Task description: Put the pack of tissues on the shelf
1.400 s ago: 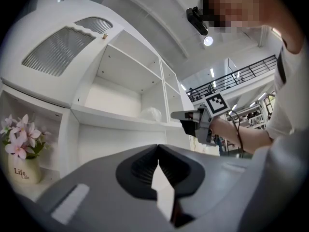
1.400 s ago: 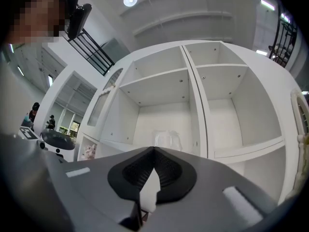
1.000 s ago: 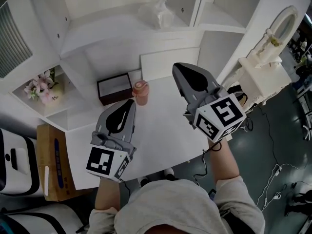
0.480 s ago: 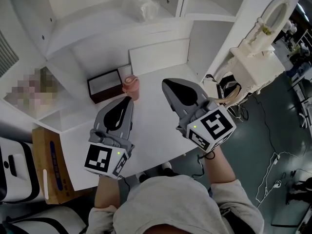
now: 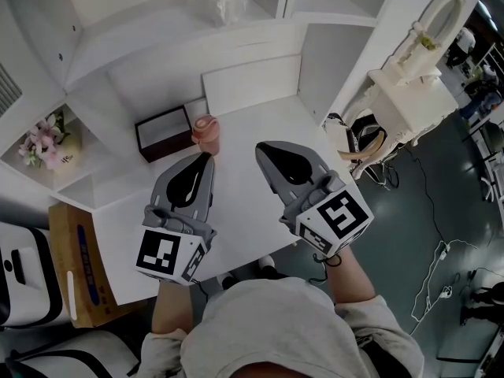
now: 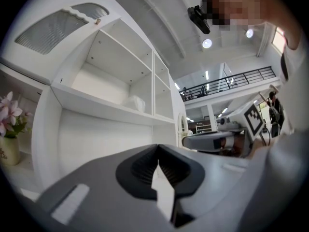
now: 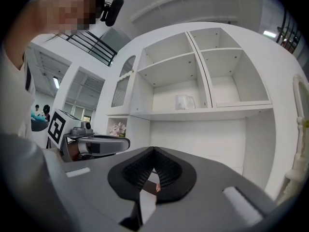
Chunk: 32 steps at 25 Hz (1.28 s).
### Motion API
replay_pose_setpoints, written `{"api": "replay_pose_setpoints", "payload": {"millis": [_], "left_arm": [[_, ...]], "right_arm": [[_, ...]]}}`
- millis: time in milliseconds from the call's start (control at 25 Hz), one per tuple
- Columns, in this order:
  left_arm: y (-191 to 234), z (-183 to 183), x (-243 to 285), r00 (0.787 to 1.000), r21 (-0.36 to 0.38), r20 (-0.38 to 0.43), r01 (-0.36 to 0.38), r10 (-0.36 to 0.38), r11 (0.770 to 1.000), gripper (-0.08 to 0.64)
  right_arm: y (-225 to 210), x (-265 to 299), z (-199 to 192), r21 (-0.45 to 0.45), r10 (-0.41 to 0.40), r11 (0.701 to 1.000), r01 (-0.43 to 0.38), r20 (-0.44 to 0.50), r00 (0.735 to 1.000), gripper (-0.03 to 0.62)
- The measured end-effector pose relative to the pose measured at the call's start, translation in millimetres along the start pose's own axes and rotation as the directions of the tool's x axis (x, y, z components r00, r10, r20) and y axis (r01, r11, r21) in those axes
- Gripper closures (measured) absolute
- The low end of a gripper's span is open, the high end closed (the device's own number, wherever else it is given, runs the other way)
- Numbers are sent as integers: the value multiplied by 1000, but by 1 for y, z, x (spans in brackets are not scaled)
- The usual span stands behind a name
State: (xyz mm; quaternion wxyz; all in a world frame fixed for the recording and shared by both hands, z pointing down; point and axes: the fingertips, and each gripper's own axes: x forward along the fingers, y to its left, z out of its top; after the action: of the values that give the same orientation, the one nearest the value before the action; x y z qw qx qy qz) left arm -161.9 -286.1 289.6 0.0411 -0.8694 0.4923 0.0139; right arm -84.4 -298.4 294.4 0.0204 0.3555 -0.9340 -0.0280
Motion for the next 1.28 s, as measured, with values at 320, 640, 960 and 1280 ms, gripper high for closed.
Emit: {"api": "replay_pose_setpoints", "payload": {"millis": [320,640,960,1280], "left_arm": [[-2,0,2,1000,-4,3,3,-3,1000,560],[-3,1,4,1000,-5,5,0,0,1000,560],[-1,3,4,1000,-4,8,-5,5,1000,560],[0,3,4,1000,-4,11,-6,6,1000,560]], "right_arm": [[1,-3,-1,21,5,1000,-5,11,1000,592],[1,-3,2,18,16,1000,-16,21,1000,592],[2,-1,5,18,26,999,-26,28,999,592],[3,1,7,15,25,1000,-25,30,999,592]]}}
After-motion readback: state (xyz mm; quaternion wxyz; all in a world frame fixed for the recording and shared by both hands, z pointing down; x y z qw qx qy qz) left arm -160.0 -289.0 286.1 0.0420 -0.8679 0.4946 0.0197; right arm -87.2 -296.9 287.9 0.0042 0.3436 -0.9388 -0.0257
